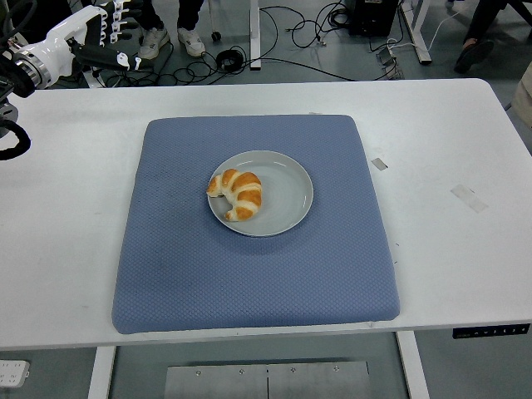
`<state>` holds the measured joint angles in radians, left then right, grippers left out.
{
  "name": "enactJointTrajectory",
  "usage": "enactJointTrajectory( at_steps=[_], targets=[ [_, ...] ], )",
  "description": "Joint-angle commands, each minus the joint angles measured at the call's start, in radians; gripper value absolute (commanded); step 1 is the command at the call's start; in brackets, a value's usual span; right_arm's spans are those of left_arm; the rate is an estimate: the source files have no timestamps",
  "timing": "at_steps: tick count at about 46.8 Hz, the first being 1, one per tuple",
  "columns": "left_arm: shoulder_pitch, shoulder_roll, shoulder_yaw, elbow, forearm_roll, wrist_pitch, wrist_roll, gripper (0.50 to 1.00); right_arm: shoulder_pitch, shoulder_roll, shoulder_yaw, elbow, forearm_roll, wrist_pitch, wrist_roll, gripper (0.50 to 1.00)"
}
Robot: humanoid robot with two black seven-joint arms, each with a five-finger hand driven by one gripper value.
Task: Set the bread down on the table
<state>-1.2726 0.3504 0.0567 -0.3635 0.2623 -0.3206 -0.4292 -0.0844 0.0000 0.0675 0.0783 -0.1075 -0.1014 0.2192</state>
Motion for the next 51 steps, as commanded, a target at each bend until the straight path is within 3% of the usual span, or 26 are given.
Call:
enactJointTrajectory(
  at_steps=[1, 51],
  targets=[
    [0.009, -0.001, 0.0, 0.0, 0.0, 0.0, 0.0, 0.974, 0.0, 0.0, 0.0, 0.0, 0.0, 0.0, 0.0, 1.0],
    [0.032, -0.007, -0.035, 0.0, 0.002, 0.0, -0.003, 0.974, 0.0, 0.0, 0.0, 0.0, 0.0, 0.0, 0.0, 1.0]
  ],
)
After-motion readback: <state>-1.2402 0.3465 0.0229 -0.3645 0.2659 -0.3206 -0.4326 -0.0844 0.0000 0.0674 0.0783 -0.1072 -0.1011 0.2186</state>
